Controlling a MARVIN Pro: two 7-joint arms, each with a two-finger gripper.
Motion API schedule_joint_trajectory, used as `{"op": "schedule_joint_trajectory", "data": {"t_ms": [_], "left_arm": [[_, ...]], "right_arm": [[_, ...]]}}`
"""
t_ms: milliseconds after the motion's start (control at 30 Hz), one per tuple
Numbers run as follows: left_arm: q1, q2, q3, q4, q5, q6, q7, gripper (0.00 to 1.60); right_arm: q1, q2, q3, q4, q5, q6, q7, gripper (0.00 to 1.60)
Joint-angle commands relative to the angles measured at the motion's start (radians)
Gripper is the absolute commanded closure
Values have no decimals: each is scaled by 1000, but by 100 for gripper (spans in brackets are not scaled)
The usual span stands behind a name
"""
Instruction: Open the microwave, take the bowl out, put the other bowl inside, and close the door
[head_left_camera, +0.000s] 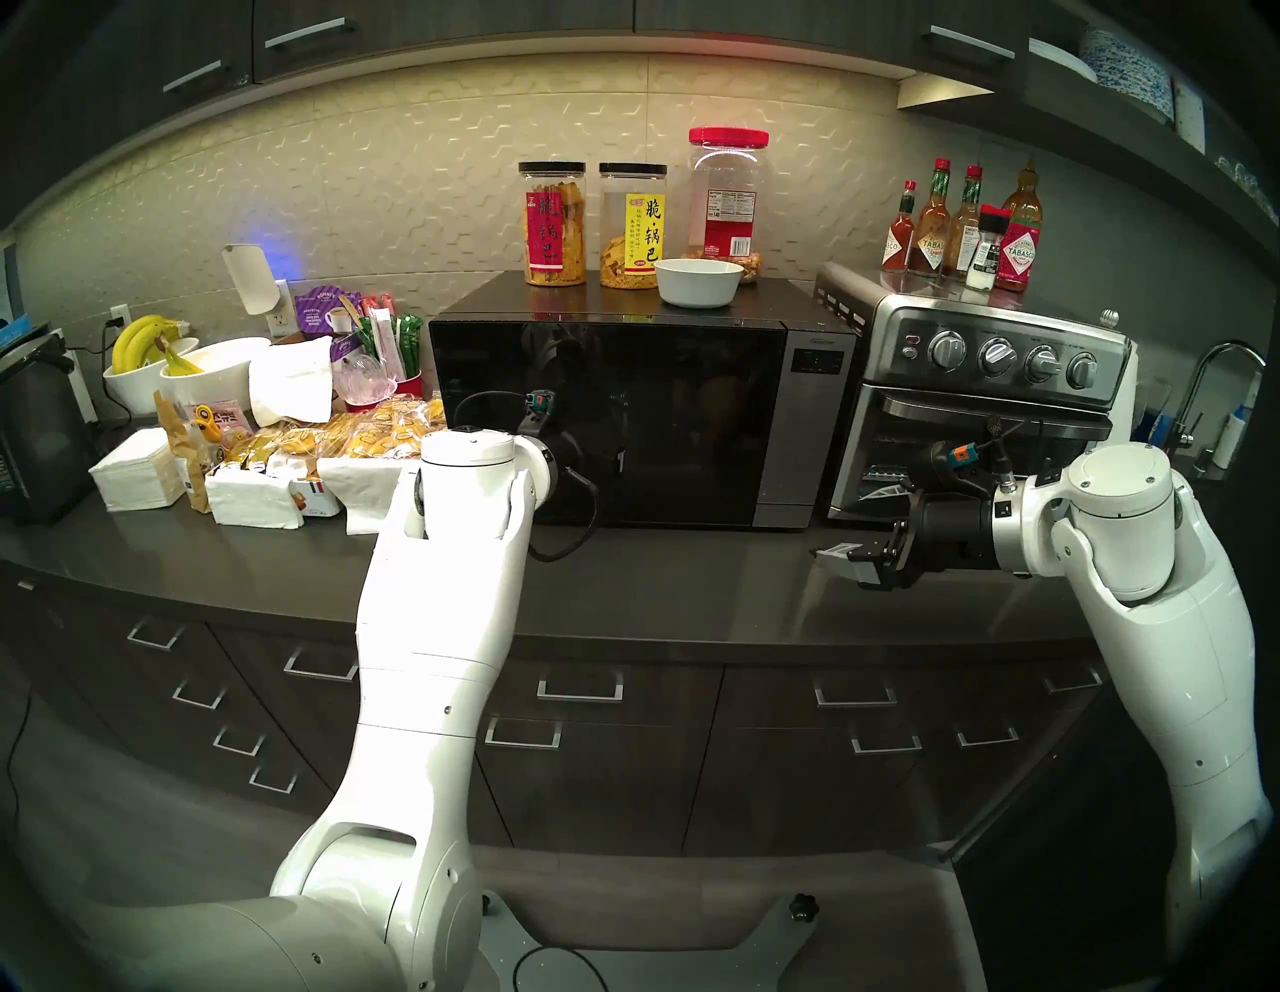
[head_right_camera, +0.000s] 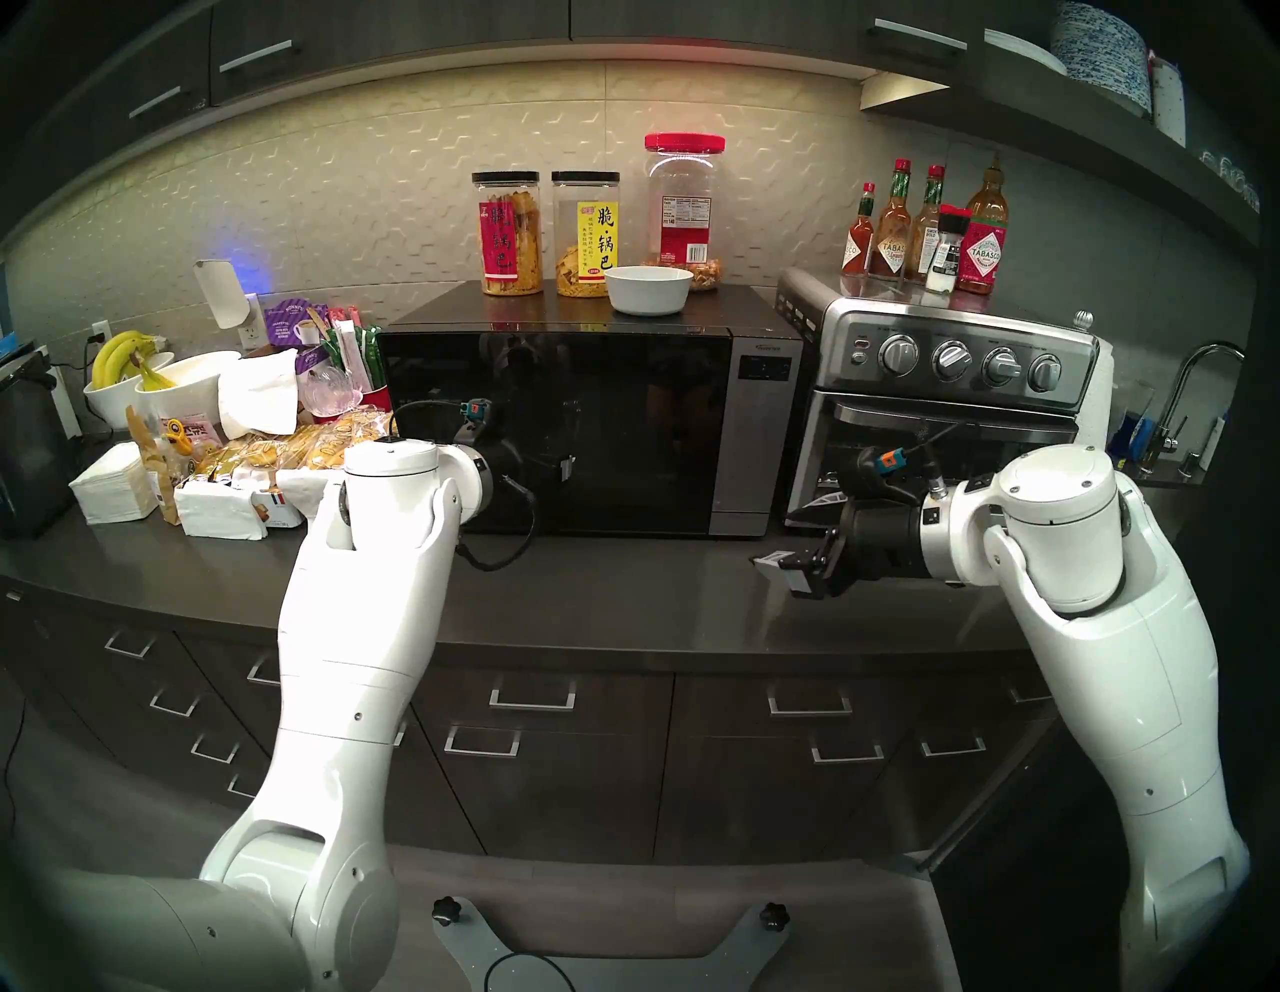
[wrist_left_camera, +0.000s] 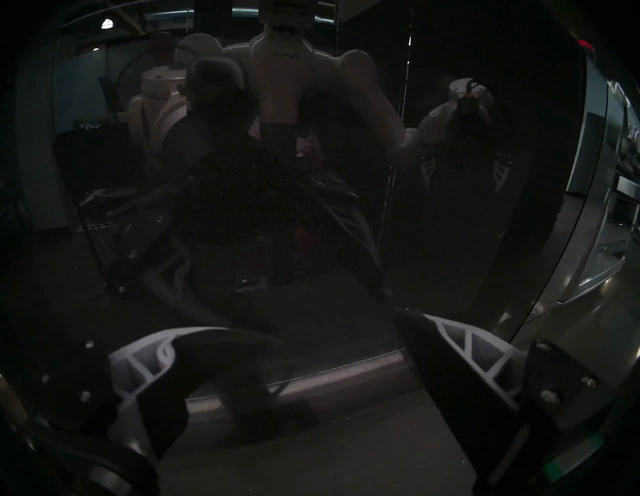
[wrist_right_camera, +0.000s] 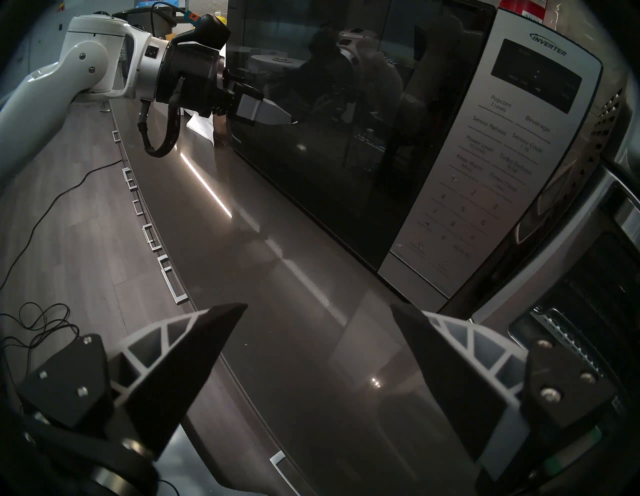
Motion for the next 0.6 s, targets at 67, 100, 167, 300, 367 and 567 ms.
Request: {"op": "schedule_joint_trajectory", "data": {"t_ms": [67,100,167,300,367,567], "left_arm": [[47,62,-40,-125,-51,18,-104,0],[66,70,-44,-146,-58,24,-121,0],[97,91,-48,-171,-64,29,-151,0],[167,128,-69,-230,-81,44,-210,0],[200,143,-80,-255,-92,51,-242,0],[306,208,-107,-356,-119,69,-357,0]], "right_arm": [[11,-1,4,-6,3,-3,1,0],[10,-1,4,-6,3,-3,1,0],[10,-1,4,-6,3,-3,0,0],[9,-1,4,-6,3,-3,0,0],[9,0,4,-6,3,-3,0,0],[8,0,3,-6,3,-3,-2,0]]}}
